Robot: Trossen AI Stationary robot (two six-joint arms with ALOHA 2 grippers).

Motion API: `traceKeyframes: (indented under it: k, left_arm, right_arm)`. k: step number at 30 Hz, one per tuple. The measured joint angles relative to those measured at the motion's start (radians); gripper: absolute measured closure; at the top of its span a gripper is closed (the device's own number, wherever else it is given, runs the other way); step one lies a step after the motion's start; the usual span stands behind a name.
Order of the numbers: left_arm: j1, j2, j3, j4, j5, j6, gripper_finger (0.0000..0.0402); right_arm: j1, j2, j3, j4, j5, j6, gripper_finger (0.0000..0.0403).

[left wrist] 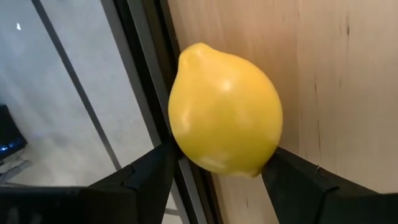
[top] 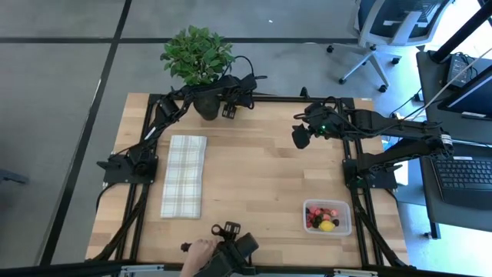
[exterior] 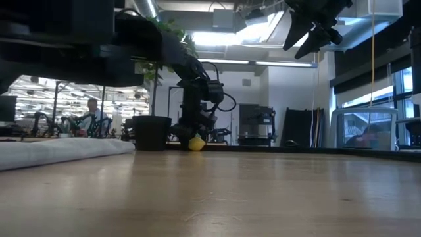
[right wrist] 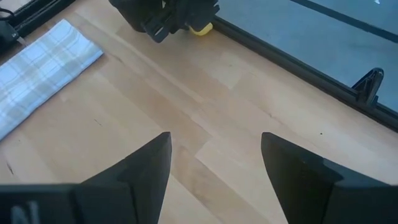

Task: Pick and placing Produce into tupperware
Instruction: Put the yellow lemon into the transparent bin

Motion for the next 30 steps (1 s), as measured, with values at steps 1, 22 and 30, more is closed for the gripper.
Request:
traceKeyframes:
  k: [1, 22, 30]
  left_arm:
    - [0.000, 0.000, 0.000, 0.000, 0.001, -0.007, 0.0176]
    - [0.000, -0.001, 0.002, -0.007, -0.009, -0.044, 0.0176]
    - [-0.010, -0.035, -0.002, 0.002, 0.037, -0.045, 0.0176]
  right_arm:
    - [0.000, 0.000, 0.000, 0.000, 0.000, -0.008, 0.0153]
    - [0.000, 0.000, 0.000, 0.001, 0.000, -0.016, 0.0153]
    - [0.000, 0.000, 0.000, 0.005, 0.000, -0.016, 0.0153]
